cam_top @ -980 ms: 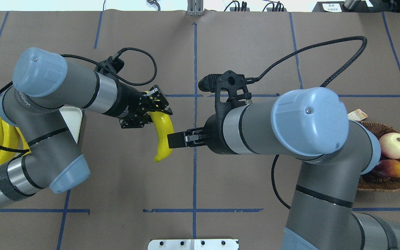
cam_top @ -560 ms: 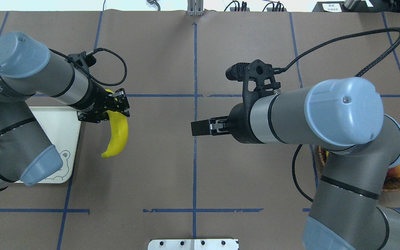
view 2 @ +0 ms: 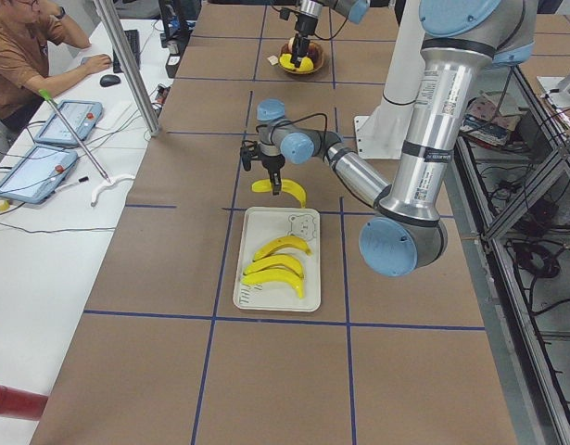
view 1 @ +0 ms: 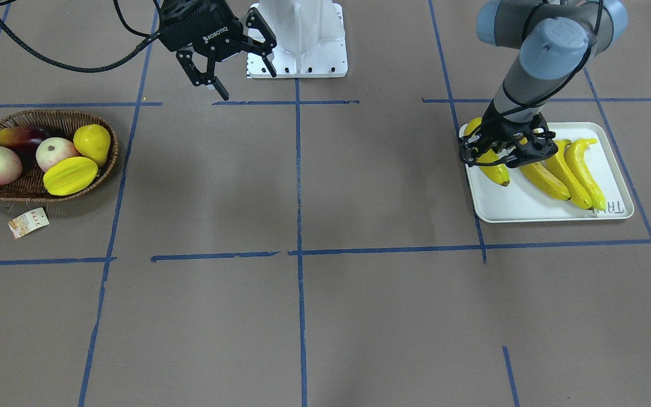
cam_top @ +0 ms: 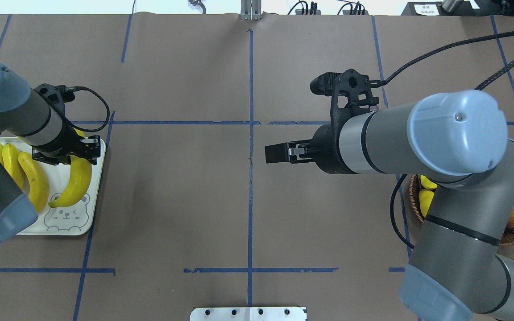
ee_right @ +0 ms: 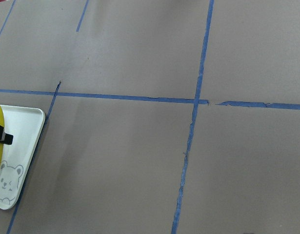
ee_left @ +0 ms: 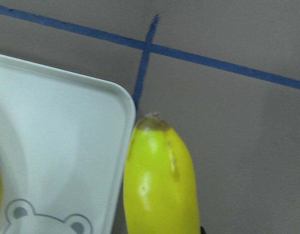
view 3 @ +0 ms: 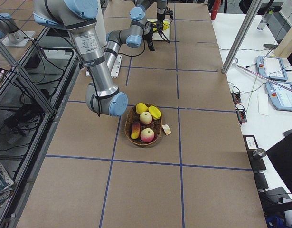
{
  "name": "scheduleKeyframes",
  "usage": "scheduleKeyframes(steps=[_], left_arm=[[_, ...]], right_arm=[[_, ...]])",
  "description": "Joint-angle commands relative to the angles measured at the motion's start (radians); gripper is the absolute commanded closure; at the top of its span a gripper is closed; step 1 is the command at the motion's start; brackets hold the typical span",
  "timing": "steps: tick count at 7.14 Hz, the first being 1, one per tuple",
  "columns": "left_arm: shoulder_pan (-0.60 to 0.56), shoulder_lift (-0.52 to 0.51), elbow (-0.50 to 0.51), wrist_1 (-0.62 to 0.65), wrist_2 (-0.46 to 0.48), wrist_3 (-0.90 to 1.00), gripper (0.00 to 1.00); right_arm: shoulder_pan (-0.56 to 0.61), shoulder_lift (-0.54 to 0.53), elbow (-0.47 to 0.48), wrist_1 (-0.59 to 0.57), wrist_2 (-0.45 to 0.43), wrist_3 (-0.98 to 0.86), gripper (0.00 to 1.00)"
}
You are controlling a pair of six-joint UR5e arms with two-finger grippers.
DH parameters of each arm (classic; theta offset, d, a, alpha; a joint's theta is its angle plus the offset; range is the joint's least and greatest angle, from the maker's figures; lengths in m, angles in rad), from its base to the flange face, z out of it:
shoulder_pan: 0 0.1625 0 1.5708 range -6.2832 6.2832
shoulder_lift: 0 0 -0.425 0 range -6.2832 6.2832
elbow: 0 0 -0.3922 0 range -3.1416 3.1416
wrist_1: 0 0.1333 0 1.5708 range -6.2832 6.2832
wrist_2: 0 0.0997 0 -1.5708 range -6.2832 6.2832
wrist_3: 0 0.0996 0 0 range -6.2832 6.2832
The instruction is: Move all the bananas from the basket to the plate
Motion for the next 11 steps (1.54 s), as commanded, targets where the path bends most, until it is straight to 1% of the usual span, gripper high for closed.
scheduleKeyframes(steps=[1, 2, 3, 4, 5, 6, 7, 8, 9, 10, 11], left_arm=[[-0.004, 0.081, 0.027, -0.01, 0.049, 0.021, 0.91], [-0.003, 0.09, 0.036, -0.014, 0.055, 0.019, 0.02], [-0.004, 0.086, 0.027, -0.016, 0.054, 0.021, 0.0], [-0.004, 0.078, 0.016, -0.014, 0.052, 0.019, 0.0], [-0.012, 0.075, -0.001, -0.013, 0.045, 0.021, 0.0], [-0.032, 0.076, -0.034, -0.007, 0.043, 0.028, 0.0], [-0.076, 0.079, -0.073, 0.004, 0.04, 0.118, 0.0], [-0.145, 0.09, -0.09, 0.022, -0.002, 0.237, 0.0], [-0.217, 0.092, -0.087, 0.059, -0.029, 0.362, 0.0], [-0.303, 0.113, -0.079, 0.1, -0.032, 0.498, 0.0], [-0.405, 0.148, -0.07, 0.11, -0.087, 0.641, 0.0]], right_arm=[[0.097, -0.037, -0.001, 0.0, 0.117, -0.002, 0.0], [0.183, -0.073, -0.003, 0.0, 0.209, -0.018, 0.0], [0.25, -0.098, -0.009, -0.002, 0.257, -0.026, 0.0], [0.289, -0.136, -0.026, -0.003, 0.259, -0.105, 0.0], [0.338, -0.182, -0.034, -0.061, 0.259, -0.262, 0.0], [0.411, -0.19, -0.04, -0.189, 0.265, -0.455, 0.0], [0.509, -0.192, -0.084, -0.29, 0.306, -0.671, 0.0], [0.62, -0.227, -0.166, -0.298, 0.397, -0.816, 0.0], [0.713, -0.23, -0.296, -0.287, 0.521, -0.944, 0.0], [0.804, -0.232, -0.408, -0.287, 0.566, -1.127, 0.0], [0.888, -0.232, -0.523, -0.287, 0.614, -1.287, 0.0]])
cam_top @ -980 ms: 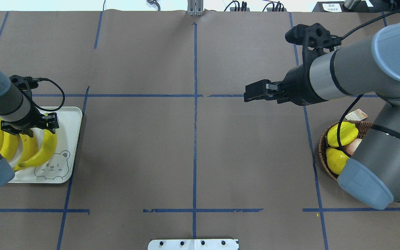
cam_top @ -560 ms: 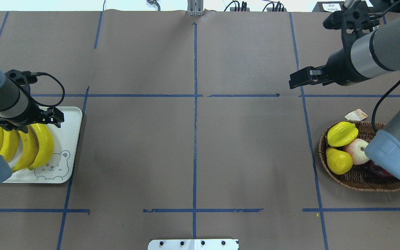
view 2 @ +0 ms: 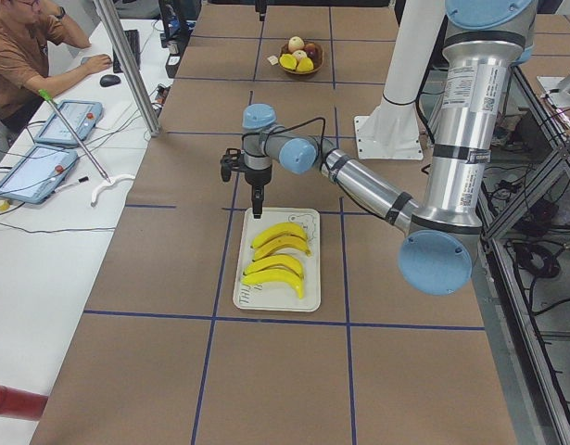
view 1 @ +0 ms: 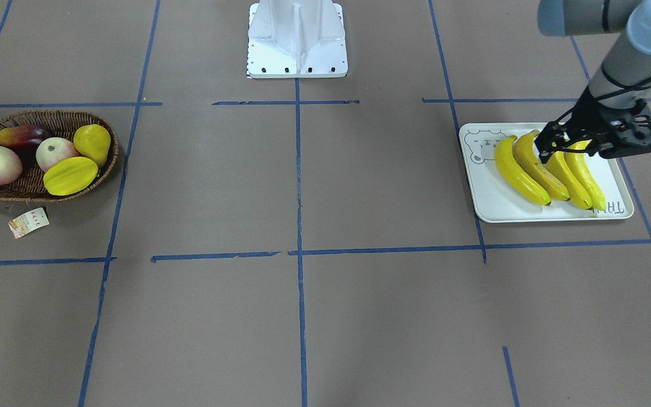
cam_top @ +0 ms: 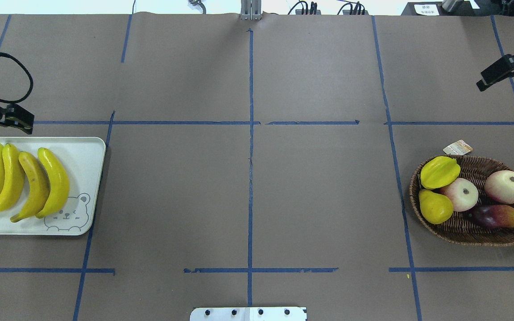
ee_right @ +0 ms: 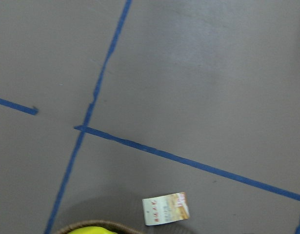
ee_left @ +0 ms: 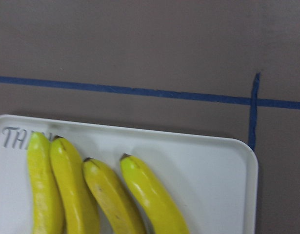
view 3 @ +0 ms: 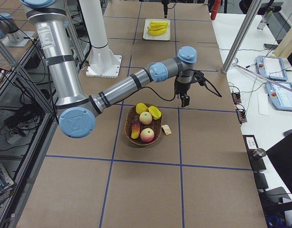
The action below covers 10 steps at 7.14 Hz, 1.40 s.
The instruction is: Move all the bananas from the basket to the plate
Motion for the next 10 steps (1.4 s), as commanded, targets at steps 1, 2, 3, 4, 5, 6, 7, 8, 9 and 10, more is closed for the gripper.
scheduleKeyframes(steps=[1, 2, 3, 4, 5, 6, 7, 8, 9, 10], left_arm=[[-0.23, 0.068, 0.055, 0.024, -0.159, 0.307, 0.0], [-0.345, 0.082, 0.162, 0.02, -0.276, 0.451, 0.0], [-0.445, 0.109, 0.228, 0.02, -0.298, 0.618, 0.0], [-0.519, 0.113, 0.285, 0.021, -0.297, 0.746, 0.0], [-0.568, 0.151, 0.333, 0.02, -0.315, 0.781, 0.0], [-0.569, 0.189, 0.343, 0.006, -0.349, 0.782, 0.0], [-0.569, 0.191, 0.34, 0.006, -0.354, 0.778, 0.0], [-0.567, 0.18, 0.338, 0.004, -0.351, 0.769, 0.0], [-0.564, 0.17, 0.326, 0.006, -0.34, 0.725, 0.0], [-0.555, 0.157, 0.315, 0.006, -0.334, 0.688, 0.0]], right_arm=[[0.193, -0.007, -0.245, -0.001, 0.136, -0.314, 0.0], [0.222, -0.022, -0.302, 0.015, 0.158, -0.405, 0.0], [0.222, -0.034, -0.287, 0.019, 0.151, -0.395, 0.0], [0.222, -0.037, -0.287, 0.021, 0.142, -0.389, 0.0], [0.222, -0.04, -0.301, 0.019, 0.125, -0.389, 0.0], [0.223, -0.048, -0.327, 0.019, 0.113, -0.389, 0.0], [0.228, -0.072, -0.33, 0.019, 0.117, -0.393, 0.0], [0.237, -0.077, -0.331, 0.019, 0.119, -0.392, 0.0], [0.242, -0.085, -0.333, 0.019, 0.119, -0.384, 0.0], [0.257, -0.1, -0.335, 0.019, 0.12, -0.384, 0.0]])
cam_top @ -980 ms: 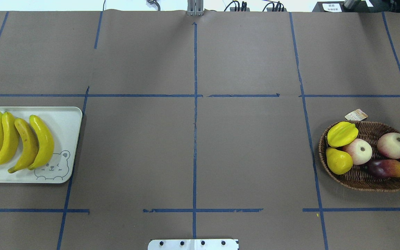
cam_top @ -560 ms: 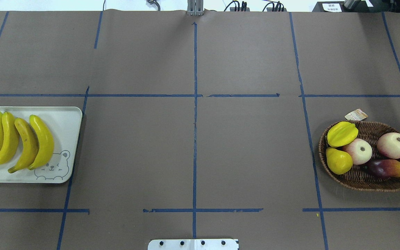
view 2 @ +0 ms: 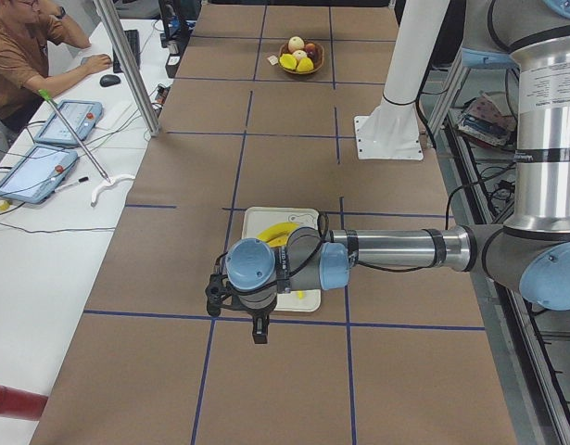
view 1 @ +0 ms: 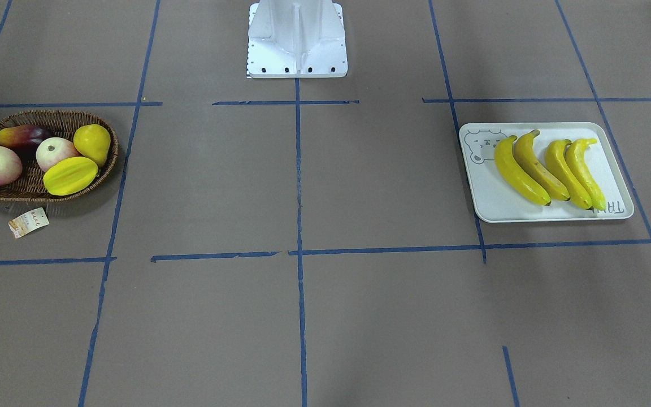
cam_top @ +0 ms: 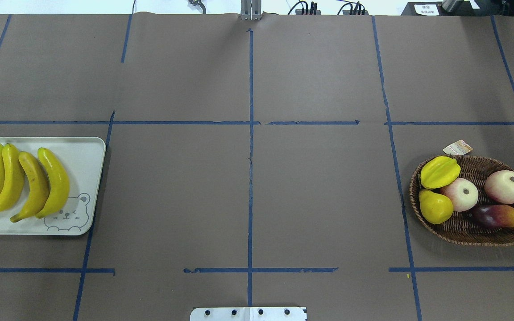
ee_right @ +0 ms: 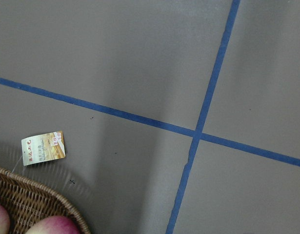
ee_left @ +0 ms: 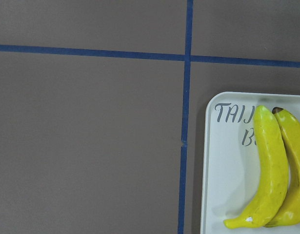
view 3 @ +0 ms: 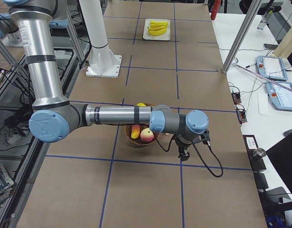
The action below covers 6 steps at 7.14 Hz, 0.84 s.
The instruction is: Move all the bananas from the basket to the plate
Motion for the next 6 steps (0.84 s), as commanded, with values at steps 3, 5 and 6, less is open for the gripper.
scheduleKeyframes(steps=[3, 5, 6], left_arm=[[0.037, -0.01, -0.01, 0.002, 0.008, -0.05, 0.0], [0.037, -0.009, -0.01, 0.0, 0.003, -0.05, 0.0], [0.037, -0.009, -0.009, 0.0, 0.005, -0.05, 0.0]], right_arm=[[0.027, -0.036, -0.002, -0.002, 0.0, 0.002, 0.0], [0.027, -0.039, -0.002, 0.0, -0.006, 0.001, 0.0], [0.027, -0.042, -0.001, 0.0, -0.023, 0.012, 0.0]])
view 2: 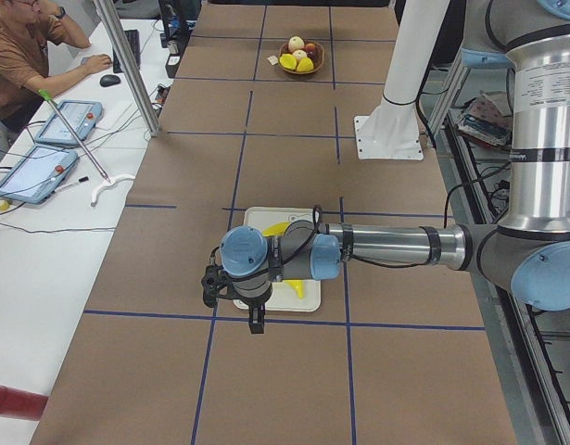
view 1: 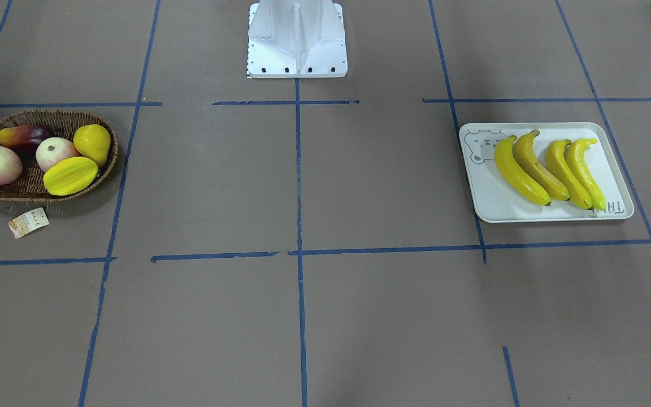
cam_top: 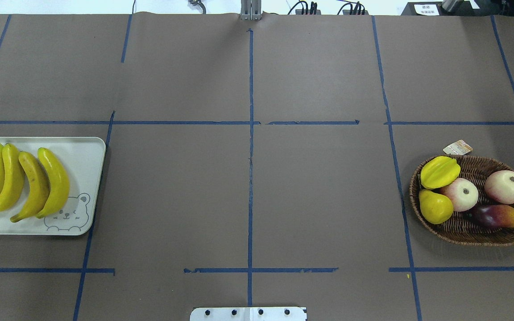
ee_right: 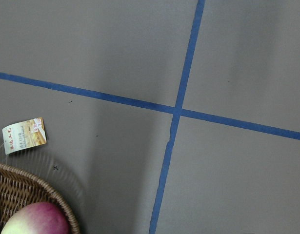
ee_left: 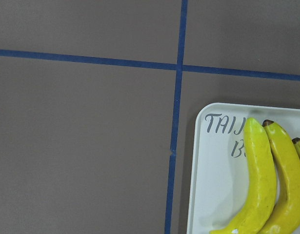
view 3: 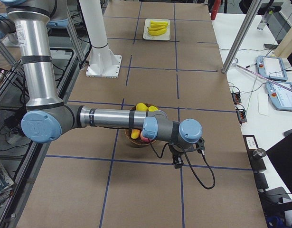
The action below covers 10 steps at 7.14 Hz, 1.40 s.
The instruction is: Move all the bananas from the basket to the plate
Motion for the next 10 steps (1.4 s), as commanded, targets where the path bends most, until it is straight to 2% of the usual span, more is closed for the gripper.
scheduleKeyframes(steps=[1, 4, 5, 10], left_arm=[[0.0, 0.001, 0.0, -0.001, 0.0, 0.0, 0.0], [0.0, 0.002, 0.0, -0.001, 0.0, 0.0, 0.0], [0.0, 0.002, 0.0, -0.001, 0.0, 0.0, 0.0], [0.0, 0.001, 0.0, -0.002, -0.001, 0.0, 0.0]], right_arm=[[0.0, -0.033, 0.017, 0.002, -0.025, 0.016, 0.0], [0.035, -0.196, 0.211, 0.0, -0.028, 0.04, 0.0], [0.035, -0.196, 0.227, 0.002, -0.027, 0.107, 0.0], [0.035, -0.196, 0.219, 0.002, -0.028, 0.117, 0.0]])
